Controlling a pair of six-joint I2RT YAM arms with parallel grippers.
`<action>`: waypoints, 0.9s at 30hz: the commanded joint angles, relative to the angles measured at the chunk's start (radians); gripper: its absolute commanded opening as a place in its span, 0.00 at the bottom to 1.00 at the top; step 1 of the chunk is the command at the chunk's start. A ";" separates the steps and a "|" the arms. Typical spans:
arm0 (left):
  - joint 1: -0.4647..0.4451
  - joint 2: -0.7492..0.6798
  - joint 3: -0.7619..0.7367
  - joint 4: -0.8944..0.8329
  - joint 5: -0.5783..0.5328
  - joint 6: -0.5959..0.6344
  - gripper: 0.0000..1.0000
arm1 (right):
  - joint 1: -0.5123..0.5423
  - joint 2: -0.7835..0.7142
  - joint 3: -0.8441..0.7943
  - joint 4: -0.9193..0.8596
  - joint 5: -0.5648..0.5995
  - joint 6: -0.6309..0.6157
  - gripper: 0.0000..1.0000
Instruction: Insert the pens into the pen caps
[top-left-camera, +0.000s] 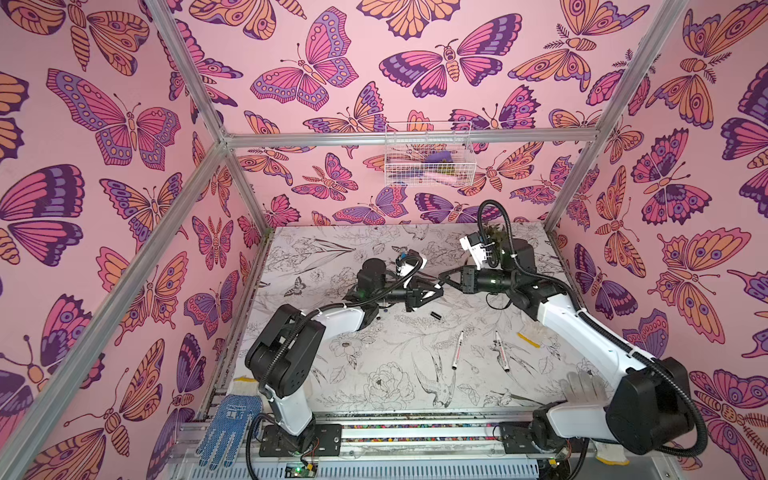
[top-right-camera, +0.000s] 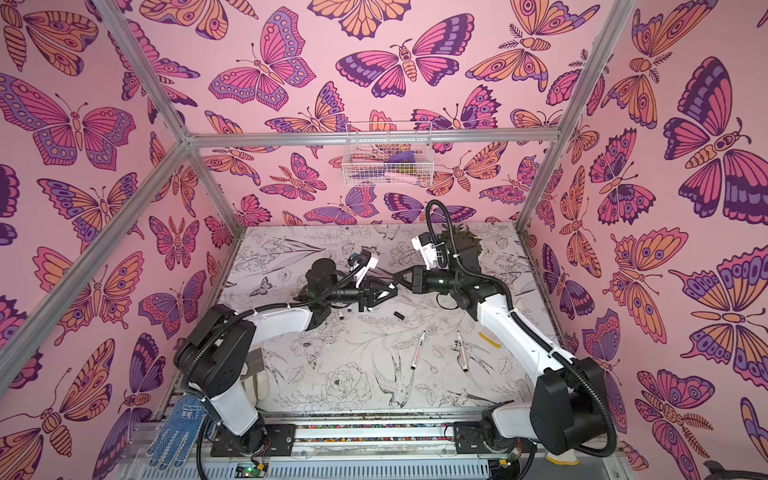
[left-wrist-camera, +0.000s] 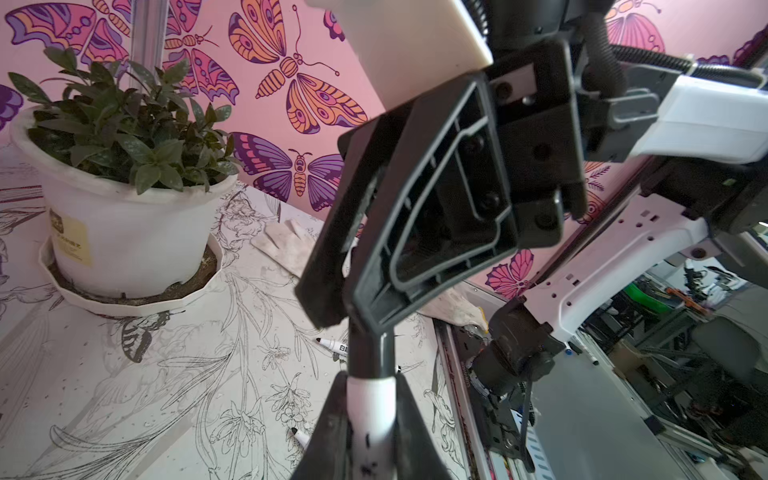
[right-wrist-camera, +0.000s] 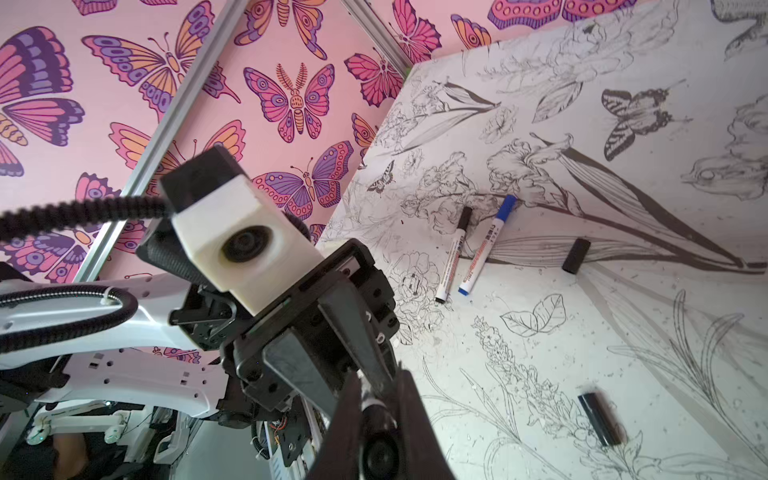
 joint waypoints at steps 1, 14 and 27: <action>-0.050 -0.015 -0.008 0.080 -0.119 0.064 0.00 | 0.026 0.051 0.018 -0.156 -0.052 0.005 0.13; -0.091 0.088 -0.090 0.119 -0.204 0.067 0.00 | 0.006 0.131 0.192 -0.165 0.002 0.000 0.52; 0.155 -0.050 -0.405 0.386 -0.525 -0.179 0.00 | -0.087 0.043 0.093 -0.168 0.095 0.024 0.65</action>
